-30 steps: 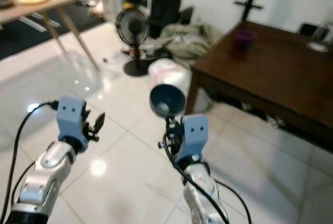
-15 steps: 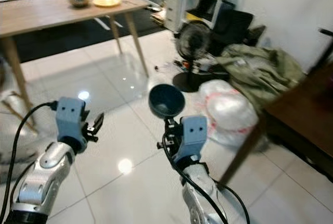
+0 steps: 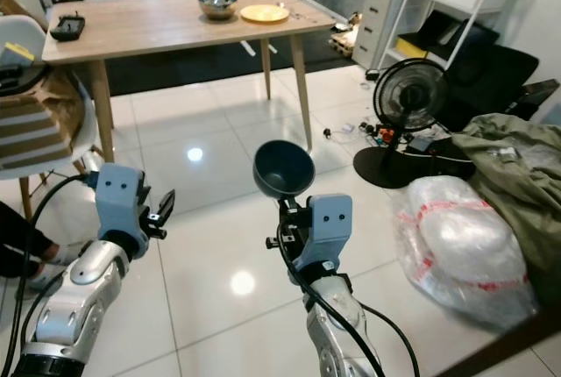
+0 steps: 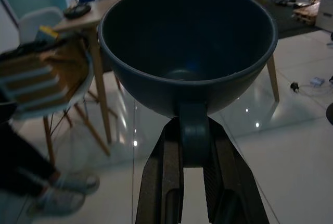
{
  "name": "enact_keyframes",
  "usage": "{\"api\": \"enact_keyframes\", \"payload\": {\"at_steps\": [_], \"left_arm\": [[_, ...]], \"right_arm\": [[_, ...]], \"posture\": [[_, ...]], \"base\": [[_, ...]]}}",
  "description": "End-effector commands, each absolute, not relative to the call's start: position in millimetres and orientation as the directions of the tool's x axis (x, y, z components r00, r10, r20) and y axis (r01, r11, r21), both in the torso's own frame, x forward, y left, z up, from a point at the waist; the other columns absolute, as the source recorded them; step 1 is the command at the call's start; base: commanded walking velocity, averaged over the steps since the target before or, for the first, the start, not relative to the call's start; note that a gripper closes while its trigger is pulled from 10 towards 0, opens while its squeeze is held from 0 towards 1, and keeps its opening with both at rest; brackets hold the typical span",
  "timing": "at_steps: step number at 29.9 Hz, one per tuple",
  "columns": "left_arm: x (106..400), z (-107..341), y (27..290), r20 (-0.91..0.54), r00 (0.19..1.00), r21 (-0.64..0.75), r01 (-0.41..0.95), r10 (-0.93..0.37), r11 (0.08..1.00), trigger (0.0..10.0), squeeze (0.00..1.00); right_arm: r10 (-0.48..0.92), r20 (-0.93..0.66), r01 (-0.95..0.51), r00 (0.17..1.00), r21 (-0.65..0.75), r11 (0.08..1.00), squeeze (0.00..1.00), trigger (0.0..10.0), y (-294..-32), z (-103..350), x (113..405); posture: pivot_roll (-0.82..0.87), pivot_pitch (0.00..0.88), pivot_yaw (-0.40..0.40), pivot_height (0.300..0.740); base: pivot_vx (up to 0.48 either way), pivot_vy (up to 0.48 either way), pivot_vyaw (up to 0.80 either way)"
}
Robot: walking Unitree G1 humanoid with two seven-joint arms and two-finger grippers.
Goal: Setting the table
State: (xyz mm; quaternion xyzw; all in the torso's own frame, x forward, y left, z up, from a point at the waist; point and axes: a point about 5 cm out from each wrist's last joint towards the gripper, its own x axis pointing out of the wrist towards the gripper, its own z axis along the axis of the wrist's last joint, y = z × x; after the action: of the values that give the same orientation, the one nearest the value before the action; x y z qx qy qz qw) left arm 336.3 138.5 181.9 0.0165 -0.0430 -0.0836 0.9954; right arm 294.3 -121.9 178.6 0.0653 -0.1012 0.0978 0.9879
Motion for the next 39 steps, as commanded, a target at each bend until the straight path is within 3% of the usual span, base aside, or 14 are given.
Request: {"api": "enact_keyframes", "payload": {"at_steps": [1, 39], "left_arm": [[336.1, 177.7, 137.1, 0.066, 0.983, 0.044, 0.170, -0.172, 0.984, 10.0, 0.00], [324.9, 190.8, 116.4, 0.154, 0.927, 0.039, 0.341, -0.342, 0.939, 10.0, 0.00]], "right_arm": [[0.149, 0.217, -0.180, 0.965, 0.129, 0.975, 0.00, 10.0, -128.1, 177.3, 293.8], [0.157, 0.251, -0.206, 0.955, 0.183, 0.961, 0.00, 10.0, -148.9, 179.9, 300.9]], "posture": [[0.06, 0.079, 0.093, 0.740], [0.09, 0.079, 0.149, 0.740]], "base": [[0.480, 0.000, 0.00], [0.480, 0.000, 0.00]]}}
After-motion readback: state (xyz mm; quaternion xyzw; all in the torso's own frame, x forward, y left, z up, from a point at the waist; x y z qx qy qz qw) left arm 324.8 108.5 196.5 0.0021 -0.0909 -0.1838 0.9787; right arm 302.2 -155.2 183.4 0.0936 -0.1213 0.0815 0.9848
